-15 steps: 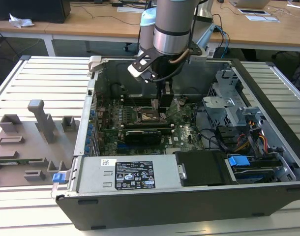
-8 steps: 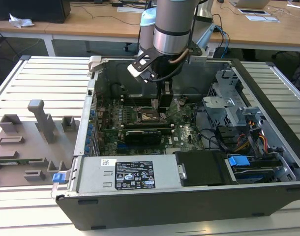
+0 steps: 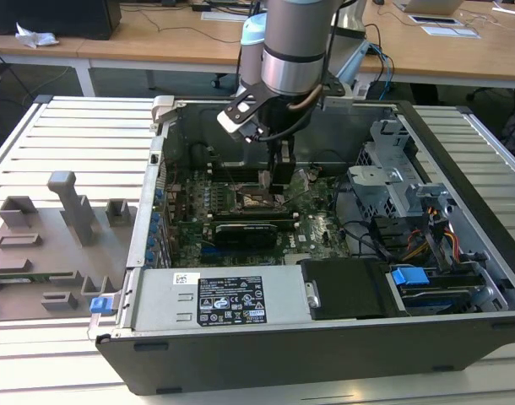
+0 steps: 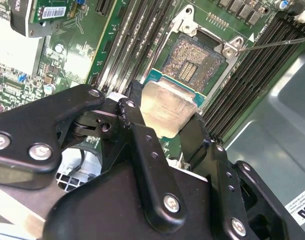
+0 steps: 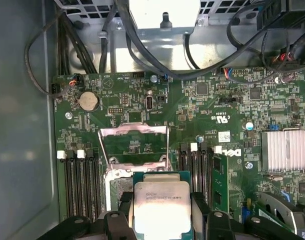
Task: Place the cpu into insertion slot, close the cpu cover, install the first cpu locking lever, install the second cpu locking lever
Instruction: 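Place the cpu into insertion slot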
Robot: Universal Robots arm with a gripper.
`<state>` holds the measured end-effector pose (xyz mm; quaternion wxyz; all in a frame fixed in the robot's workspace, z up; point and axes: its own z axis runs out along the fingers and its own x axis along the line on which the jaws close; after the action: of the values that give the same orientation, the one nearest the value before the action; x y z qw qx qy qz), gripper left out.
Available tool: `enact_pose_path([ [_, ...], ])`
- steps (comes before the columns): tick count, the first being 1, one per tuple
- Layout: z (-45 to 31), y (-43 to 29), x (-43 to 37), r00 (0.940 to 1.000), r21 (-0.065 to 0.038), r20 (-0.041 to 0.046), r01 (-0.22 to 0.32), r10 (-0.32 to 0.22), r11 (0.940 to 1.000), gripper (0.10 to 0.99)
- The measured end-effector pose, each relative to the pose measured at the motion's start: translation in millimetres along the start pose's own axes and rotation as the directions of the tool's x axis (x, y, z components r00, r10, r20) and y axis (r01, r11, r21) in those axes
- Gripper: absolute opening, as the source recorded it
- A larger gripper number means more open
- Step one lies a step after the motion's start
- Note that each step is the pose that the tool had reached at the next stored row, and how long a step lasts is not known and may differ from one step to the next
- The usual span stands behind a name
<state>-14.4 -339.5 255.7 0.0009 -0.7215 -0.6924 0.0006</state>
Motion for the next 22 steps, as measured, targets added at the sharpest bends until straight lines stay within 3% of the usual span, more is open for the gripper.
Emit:
enact_pose_path([
  [12, 13.0, -2.1, 0.0, 1.0000, 0.000, 0.0023, 0.000, 0.000, 1.0000, 0.545],
  [17, 19.0, -2.7, 7.7, 1.0000, 0.000, 0.0022, 0.000, 0.000, 1.0000, 0.545],
  [22, 23.2, -8.5, 12.0, 1.0000, 0.000, 0.0024, 0.000, 0.000, 1.0000, 0.545],
])
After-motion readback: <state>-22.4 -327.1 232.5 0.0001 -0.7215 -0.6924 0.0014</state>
